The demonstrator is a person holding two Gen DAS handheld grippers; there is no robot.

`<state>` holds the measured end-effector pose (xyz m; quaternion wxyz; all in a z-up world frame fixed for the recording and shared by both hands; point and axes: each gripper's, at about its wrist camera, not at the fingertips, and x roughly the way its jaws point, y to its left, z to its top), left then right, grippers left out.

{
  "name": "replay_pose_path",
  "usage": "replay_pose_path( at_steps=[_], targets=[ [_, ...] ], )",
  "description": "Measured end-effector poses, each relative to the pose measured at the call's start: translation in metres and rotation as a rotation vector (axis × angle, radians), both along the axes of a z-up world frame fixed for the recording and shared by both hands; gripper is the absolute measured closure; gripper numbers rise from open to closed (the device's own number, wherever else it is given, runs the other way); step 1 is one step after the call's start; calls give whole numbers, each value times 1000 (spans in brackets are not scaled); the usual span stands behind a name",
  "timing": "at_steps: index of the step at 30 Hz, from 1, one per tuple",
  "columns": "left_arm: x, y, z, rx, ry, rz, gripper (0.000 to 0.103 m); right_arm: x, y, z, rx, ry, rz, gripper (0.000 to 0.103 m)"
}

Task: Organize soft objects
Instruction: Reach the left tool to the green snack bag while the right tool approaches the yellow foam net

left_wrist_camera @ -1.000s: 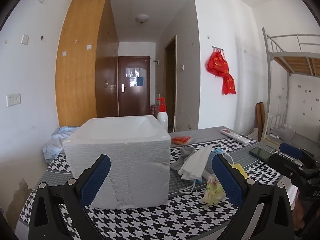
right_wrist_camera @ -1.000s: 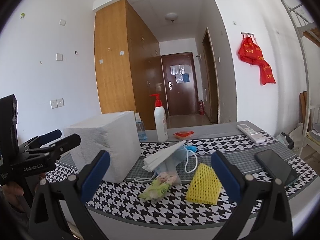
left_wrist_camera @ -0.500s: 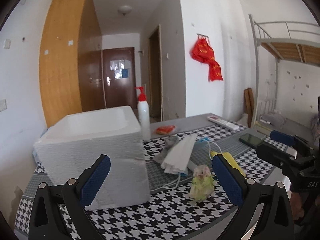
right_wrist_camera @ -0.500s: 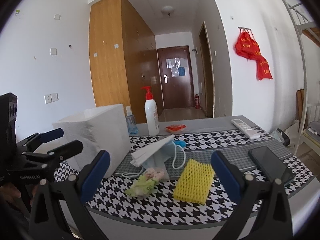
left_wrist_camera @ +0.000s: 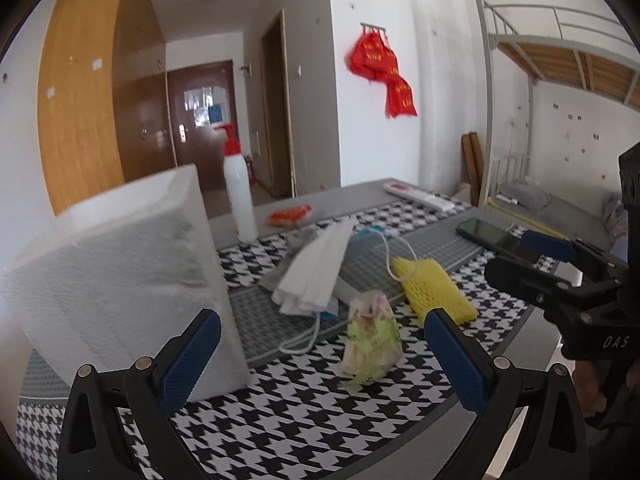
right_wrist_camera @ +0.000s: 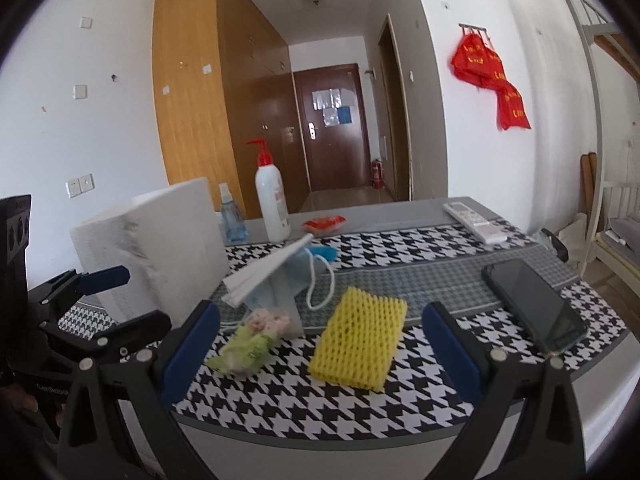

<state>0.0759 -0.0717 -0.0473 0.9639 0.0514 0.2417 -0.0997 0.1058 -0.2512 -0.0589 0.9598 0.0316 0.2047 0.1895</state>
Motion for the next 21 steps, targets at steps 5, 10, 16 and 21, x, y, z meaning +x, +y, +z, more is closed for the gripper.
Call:
replay_pose_path(
  at_steps=[5,10,16,21],
  targets=[
    [8,-6,-8,20,43,-15,1,8,-5,-8,-7,29,-19,1],
    [18,-15,-17,51,84,-43,1,19,-8,-17,-17,64,-33,1],
    [28,-21,-27,59,121,-68,1,28,-7,-23,-19,94,-15,1],
    [39,-25,-36,60,168,-68,3,41,-9,-29,-34,157,-33,1]
  ],
)
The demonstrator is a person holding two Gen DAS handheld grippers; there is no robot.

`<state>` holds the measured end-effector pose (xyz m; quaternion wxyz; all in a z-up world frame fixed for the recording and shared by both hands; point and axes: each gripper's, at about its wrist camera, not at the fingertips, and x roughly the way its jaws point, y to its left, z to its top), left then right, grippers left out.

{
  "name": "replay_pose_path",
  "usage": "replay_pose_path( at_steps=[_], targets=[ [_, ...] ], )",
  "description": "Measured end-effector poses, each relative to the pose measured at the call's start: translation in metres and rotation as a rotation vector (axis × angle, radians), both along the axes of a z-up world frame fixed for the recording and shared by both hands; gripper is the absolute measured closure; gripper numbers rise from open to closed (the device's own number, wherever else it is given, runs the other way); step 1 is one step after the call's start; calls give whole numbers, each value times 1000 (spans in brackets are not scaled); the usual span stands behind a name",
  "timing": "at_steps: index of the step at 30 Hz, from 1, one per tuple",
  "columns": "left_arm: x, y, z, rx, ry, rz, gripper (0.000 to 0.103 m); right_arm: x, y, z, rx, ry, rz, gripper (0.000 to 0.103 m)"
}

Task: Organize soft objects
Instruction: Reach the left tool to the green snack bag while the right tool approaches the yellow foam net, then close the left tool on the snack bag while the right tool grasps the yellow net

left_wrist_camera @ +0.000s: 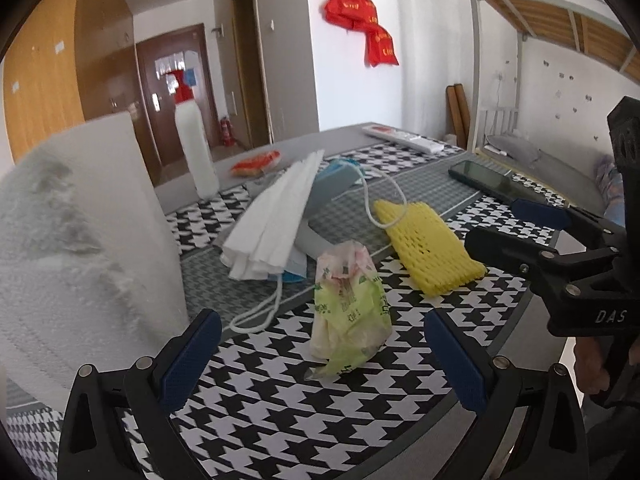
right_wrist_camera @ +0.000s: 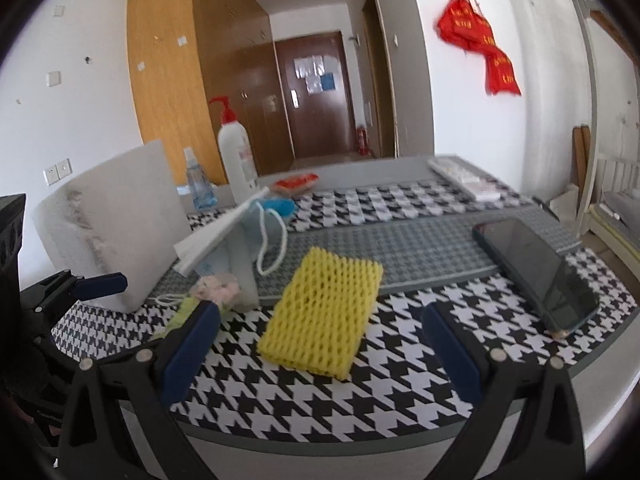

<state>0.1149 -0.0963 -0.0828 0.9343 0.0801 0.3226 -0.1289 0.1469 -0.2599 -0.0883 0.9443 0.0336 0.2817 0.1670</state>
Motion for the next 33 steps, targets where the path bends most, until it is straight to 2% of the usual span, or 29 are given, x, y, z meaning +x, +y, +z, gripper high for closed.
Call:
replay_pose_path(
  at_steps=[5,7,18,21,23,25,28,33],
  targets=[
    [10,-4,-7,6,36,-2,12,5,-2,-3,-9,21,2,1],
    [14,-5,-9,-3,62,-6,21,5,-2,-4,-13,20,12,1],
    [30,-10,-17,4,142,-3,36,12,3,-10,-4,49,56,1],
    [37,-10,-21,4,181,-1,47,13,9,-12,-16,59,69,2],
    [38,-10,-20,-6,186,-6,51,13,14,-13,-39,64,74,6],
    [37,-10,-20,-5,181,-9,64,13,18,-14,-69,67,75,10],
    [36,-9,-19,-11,177,-8,71,16,21,-17,-89,92,71,19],
    [29,-1,-13,-32,145,-9,75,19,23,-17,-116,111,53,28]
  ],
)
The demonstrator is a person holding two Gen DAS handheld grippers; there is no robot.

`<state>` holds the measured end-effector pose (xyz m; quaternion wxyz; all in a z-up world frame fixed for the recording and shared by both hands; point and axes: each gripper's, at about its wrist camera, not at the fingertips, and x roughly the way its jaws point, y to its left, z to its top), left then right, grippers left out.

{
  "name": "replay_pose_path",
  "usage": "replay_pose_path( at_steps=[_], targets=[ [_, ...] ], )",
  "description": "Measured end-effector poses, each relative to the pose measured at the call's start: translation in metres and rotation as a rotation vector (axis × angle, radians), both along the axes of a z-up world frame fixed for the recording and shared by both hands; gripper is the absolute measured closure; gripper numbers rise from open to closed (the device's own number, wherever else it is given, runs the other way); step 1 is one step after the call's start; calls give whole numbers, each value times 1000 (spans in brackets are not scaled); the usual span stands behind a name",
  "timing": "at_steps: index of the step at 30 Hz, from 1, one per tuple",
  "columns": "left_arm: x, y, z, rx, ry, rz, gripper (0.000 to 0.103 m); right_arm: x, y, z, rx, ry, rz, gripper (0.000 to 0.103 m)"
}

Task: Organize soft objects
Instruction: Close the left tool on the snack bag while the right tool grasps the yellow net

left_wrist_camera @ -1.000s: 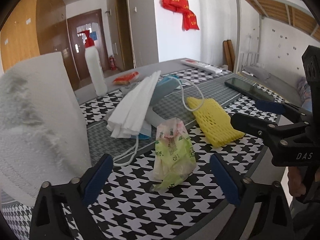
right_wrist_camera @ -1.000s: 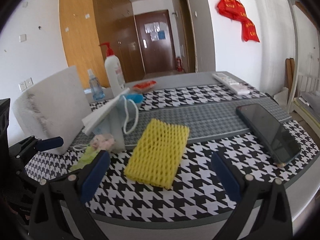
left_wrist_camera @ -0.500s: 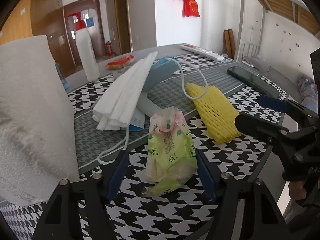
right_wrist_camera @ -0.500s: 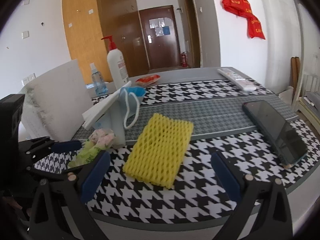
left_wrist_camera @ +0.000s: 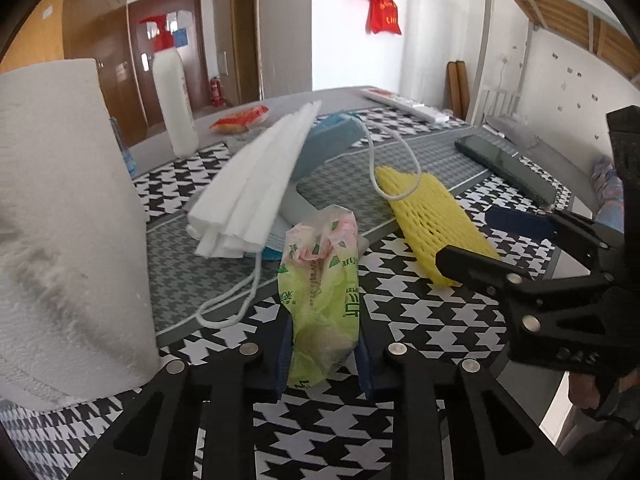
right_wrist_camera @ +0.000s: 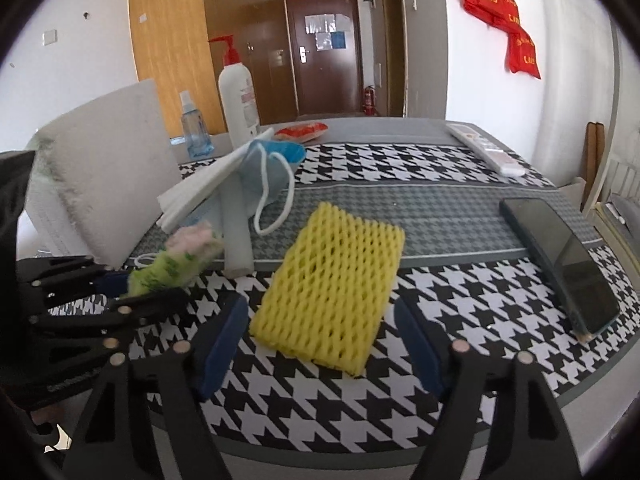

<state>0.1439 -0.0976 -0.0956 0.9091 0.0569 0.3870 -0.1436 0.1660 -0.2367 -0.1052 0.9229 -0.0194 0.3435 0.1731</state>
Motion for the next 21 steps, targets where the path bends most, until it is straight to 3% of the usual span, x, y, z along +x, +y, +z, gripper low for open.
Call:
replay_pose_path(
  at_steps=[2,5,11,14,18,21],
  targets=[
    [-3,2,1,-5,-7,-7,75,2,3,-1,-16,5,-2,29],
    [-10,4,4,2,-26,-11,75,5,7,-5,-33,31,-4,40],
    [-17,6,8,-5,-47,-27,75,4,10,-5,-62,30,-19,44],
    [-21,7,9,-8,-58,-38,75,2,11,-5,-67,34,-10,54],
    [-25,9,13,-13,-75,-37,75,1,10,-3,-25,53,10,79],
    [-29,11,16,-16,-88,-38,75,-3,8,1,2,45,14,82]
  ],
)
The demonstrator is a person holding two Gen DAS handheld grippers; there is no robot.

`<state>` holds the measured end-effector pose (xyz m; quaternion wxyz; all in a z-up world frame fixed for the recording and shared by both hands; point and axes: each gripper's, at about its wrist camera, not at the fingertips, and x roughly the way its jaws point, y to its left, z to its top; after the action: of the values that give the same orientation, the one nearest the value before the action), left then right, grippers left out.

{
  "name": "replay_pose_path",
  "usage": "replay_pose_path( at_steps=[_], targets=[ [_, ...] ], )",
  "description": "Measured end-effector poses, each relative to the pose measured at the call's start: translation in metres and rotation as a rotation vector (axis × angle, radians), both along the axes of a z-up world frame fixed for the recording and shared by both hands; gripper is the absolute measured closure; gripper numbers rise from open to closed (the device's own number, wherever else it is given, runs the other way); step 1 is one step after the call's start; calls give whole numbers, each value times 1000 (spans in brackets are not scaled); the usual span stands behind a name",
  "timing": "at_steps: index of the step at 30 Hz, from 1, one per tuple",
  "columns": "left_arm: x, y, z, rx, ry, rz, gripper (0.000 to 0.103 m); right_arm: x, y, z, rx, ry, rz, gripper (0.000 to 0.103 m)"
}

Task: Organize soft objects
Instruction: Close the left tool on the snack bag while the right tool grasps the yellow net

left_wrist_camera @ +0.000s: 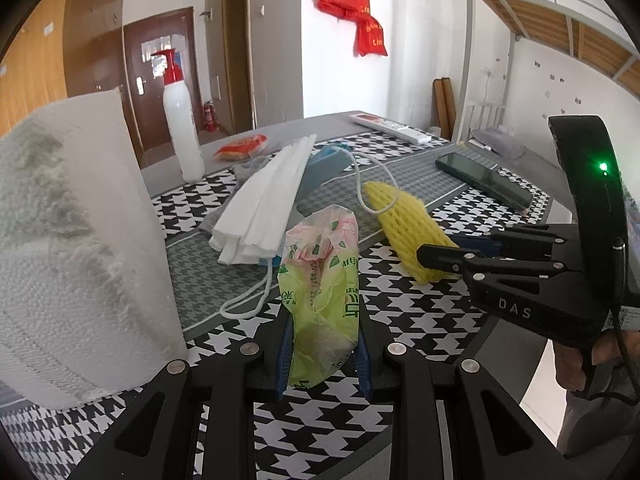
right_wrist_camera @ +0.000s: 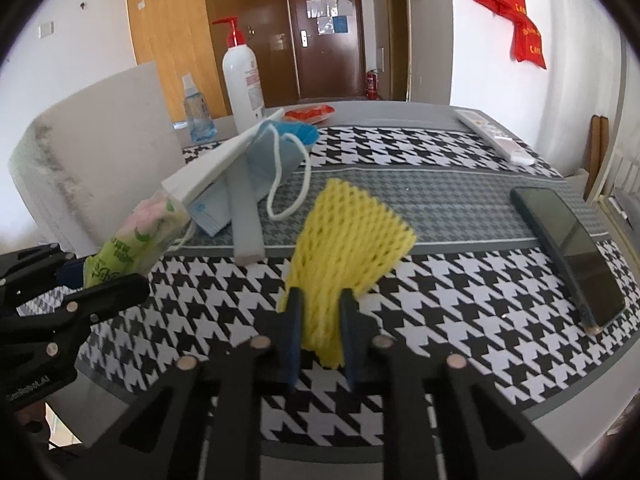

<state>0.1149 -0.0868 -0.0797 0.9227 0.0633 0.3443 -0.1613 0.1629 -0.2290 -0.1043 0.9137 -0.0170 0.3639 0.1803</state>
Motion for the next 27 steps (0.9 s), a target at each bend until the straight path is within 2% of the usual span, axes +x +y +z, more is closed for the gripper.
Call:
replay_pose_path(
  at_steps=[10,27],
  targets=[
    [-20,11,22,-15,-88,1,75,-27,-9,39,40,-113,-37,82],
    [-30,26,47,-8,-219,41,75,-36,-10,71,98,-220,-65,82]
  ],
)
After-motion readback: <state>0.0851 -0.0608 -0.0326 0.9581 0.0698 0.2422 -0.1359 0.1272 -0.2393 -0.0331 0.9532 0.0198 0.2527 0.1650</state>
